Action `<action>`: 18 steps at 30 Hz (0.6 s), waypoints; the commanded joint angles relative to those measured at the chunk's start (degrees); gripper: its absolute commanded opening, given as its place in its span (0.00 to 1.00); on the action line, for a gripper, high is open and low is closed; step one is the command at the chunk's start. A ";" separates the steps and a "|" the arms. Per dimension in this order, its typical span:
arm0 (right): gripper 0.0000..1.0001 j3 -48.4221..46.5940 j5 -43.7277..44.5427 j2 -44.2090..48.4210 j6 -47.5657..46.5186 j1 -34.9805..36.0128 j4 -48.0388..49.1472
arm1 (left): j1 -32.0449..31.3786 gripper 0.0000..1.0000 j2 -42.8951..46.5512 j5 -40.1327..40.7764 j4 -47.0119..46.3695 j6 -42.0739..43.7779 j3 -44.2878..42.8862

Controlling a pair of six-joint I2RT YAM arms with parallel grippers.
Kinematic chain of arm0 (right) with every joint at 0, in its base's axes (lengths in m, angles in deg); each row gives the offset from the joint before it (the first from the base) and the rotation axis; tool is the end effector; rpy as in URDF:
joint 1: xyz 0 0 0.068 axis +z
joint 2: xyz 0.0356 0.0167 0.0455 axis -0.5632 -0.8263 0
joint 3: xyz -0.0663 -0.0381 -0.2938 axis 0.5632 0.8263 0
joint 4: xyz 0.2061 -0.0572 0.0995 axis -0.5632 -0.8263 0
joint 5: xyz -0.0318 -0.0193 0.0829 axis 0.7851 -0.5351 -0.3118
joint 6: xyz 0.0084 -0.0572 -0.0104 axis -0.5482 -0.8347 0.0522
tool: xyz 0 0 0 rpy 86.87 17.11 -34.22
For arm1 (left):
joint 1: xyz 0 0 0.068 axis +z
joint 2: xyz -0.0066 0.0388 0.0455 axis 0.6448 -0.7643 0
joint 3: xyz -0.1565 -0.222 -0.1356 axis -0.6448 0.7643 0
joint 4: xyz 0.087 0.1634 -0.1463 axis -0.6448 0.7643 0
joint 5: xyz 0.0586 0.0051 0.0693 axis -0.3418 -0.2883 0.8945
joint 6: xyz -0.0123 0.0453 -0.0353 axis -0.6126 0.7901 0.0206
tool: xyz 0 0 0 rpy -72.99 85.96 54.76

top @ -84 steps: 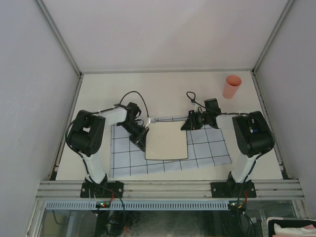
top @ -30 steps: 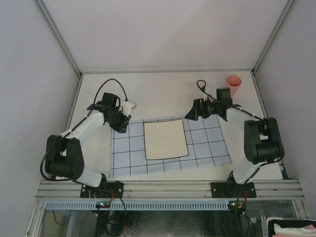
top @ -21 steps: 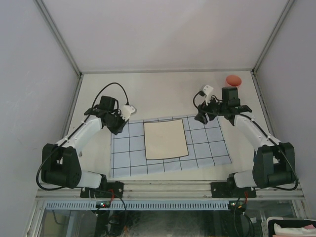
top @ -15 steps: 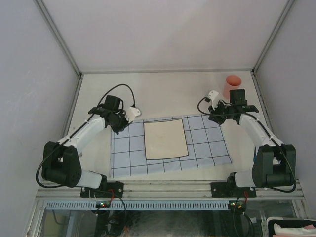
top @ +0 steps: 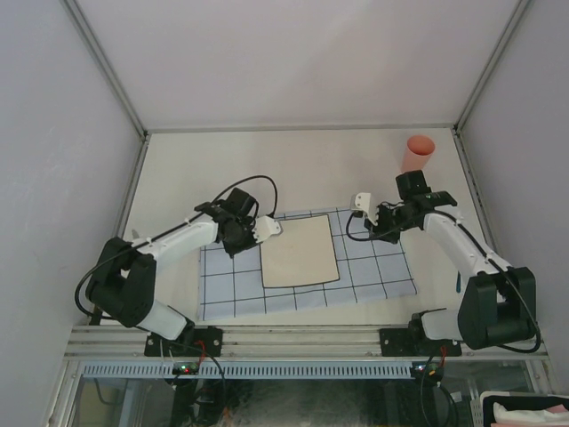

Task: Set the dinner table for one person
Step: Adjust the napkin at the center of the board.

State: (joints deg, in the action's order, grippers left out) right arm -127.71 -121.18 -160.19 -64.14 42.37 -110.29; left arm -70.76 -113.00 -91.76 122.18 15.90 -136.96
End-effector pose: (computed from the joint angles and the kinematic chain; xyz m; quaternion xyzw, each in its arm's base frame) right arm 0.2063 0.0536 0.2732 -0.5881 0.7379 0.1851 0.2747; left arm 0.2144 -0.1305 0.2339 0.5650 0.8087 -0.0268 0.1615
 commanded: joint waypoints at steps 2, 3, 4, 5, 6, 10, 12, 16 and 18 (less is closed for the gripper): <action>0.00 -1.03 -2.50 3.23 -0.05 1.64 -1.84 | -1.10 0.00 -1.22 3.51 -2.26 -4.74 1.56; 0.00 -0.99 -2.72 3.83 0.32 1.73 -1.94 | -1.18 0.00 -1.94 3.93 -2.35 -5.57 1.38; 0.00 -0.98 -2.90 4.61 0.65 1.82 -2.06 | -1.28 0.00 -2.65 3.92 -2.16 -6.14 1.11; 0.00 -0.98 -3.01 5.40 0.80 1.90 -2.34 | -1.37 0.00 -3.29 3.93 -2.01 -6.64 0.77; 0.00 -0.98 -3.17 6.14 0.79 1.96 -2.76 | -1.47 0.00 -3.98 4.14 -2.19 -6.97 0.57; 0.00 -0.99 -2.95 9.41 1.32 2.32 -4.44 | -1.56 0.01 -8.80 3.40 -0.24 -7.61 -2.78; 0.00 -0.99 -3.20 10.81 1.48 2.27 -5.69 | -1.71 0.00 -10.94 2.46 0.35 -8.04 -4.70; 0.00 -1.03 -4.15 13.11 1.71 2.40 -8.16 | -2.00 0.00 -14.52 2.36 1.97 -8.42 -8.50; 0.00 -0.99 -4.57 14.35 1.96 2.51 -8.82 | -2.00 0.00 -16.09 3.12 2.69 -8.18 -10.16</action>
State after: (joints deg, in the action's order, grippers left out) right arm -127.71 -123.15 -148.54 -62.96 44.43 -116.61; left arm -72.29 -126.22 -88.48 124.78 8.75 -142.91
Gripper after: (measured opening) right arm 0.000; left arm 0.006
